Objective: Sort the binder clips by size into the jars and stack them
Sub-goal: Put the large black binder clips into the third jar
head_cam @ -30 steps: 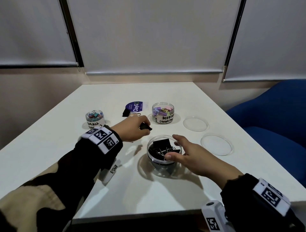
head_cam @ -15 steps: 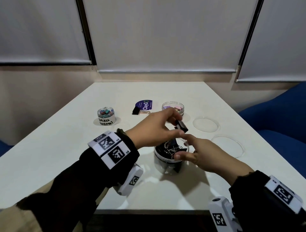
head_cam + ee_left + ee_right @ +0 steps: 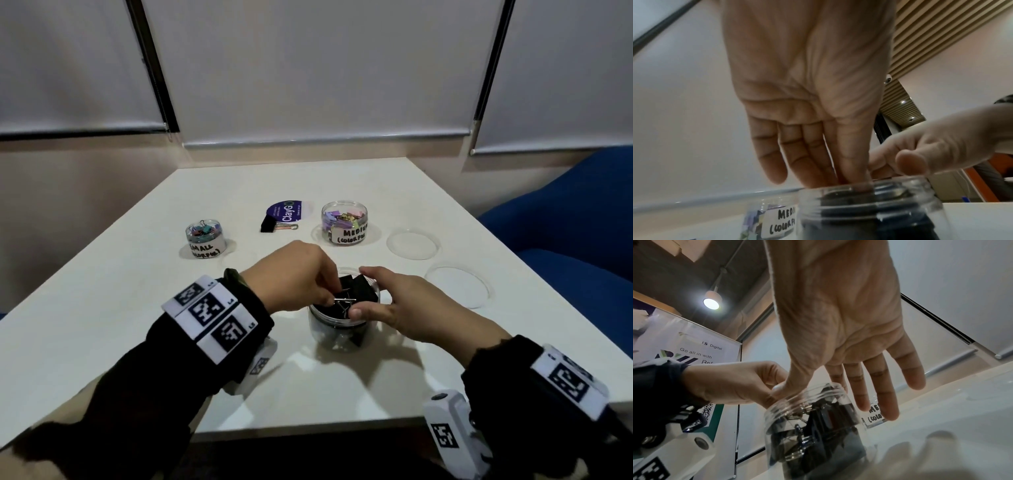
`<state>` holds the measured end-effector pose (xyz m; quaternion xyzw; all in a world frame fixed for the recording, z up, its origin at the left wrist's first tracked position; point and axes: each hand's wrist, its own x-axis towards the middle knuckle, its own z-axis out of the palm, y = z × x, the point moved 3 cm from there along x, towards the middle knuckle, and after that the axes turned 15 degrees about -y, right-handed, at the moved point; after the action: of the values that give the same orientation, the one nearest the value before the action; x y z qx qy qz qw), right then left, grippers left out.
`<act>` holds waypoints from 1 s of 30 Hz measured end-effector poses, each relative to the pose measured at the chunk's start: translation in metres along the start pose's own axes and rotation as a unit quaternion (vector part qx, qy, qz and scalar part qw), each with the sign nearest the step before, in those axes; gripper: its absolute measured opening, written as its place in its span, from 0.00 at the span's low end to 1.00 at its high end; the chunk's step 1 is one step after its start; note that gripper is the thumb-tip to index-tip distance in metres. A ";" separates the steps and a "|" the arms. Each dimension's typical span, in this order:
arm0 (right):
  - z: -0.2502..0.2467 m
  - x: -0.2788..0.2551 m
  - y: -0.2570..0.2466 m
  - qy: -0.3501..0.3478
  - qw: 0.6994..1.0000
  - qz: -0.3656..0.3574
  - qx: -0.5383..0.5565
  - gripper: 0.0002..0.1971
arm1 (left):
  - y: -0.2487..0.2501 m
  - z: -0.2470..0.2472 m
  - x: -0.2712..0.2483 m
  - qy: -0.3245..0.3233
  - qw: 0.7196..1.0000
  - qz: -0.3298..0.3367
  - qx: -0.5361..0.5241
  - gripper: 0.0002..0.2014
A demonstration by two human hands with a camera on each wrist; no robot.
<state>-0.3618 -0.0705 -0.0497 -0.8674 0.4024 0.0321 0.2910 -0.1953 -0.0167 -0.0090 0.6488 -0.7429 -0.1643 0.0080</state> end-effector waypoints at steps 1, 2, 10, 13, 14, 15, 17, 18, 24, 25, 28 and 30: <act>-0.001 0.000 -0.001 0.000 1.000 -0.002 0.000 0.41 | 0.002 0.001 0.001 -0.007 1.000 0.005 0.005 0.11; -0.001 -0.001 -0.002 0.001 1.000 -0.004 0.003 0.41 | 0.005 0.002 0.003 -0.012 1.000 0.009 0.011 0.11; -0.002 -0.009 -0.011 0.042 0.996 -0.071 -0.044 0.24 | 0.000 0.010 0.019 0.013 0.998 0.034 -0.048 0.12; -0.001 -0.016 -0.013 0.040 0.990 -0.043 -0.124 0.21 | -0.005 0.015 0.017 0.039 0.994 0.060 -0.079 0.10; -0.001 -0.018 -0.015 0.042 0.988 -0.038 -0.146 0.20 | -0.007 0.016 0.015 0.049 0.993 0.068 -0.089 0.11; 0.000 -0.019 -0.017 0.045 0.985 -0.036 -0.164 0.21 | -0.011 0.014 0.014 0.059 0.991 0.068 -0.095 0.11; 0.000 -0.021 -0.020 0.047 0.981 -0.030 -0.188 0.21 | -0.020 0.009 0.013 0.067 0.990 0.049 -0.111 0.11; 0.000 -0.022 -0.021 0.046 0.980 -0.026 -0.193 0.21 | -0.024 0.007 0.013 0.058 0.990 0.037 -0.125 0.10; -0.003 -0.022 -0.024 0.023 0.980 -0.005 -0.200 0.21 | -0.038 0.006 0.016 -0.003 0.966 -0.001 -0.260 0.08; -0.003 -0.021 -0.024 0.016 0.979 -0.001 -0.205 0.21 | -0.040 0.007 0.015 -0.018 0.956 -0.007 -0.292 0.08; -0.004 -0.021 -0.026 -0.001 0.974 0.002 -0.226 0.22 | -0.041 0.010 0.015 -0.053 0.936 -0.038 -0.345 0.09; -0.005 -0.020 -0.028 -0.010 0.972 0.002 -0.234 0.22 | -0.039 0.011 0.017 -0.066 0.935 -0.053 -0.344 0.09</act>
<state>-0.3566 -0.0452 -0.0265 -0.9104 0.3823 0.1343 0.0834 -0.1631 -0.0346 -0.0324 0.6325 -0.6043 -0.4524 0.1736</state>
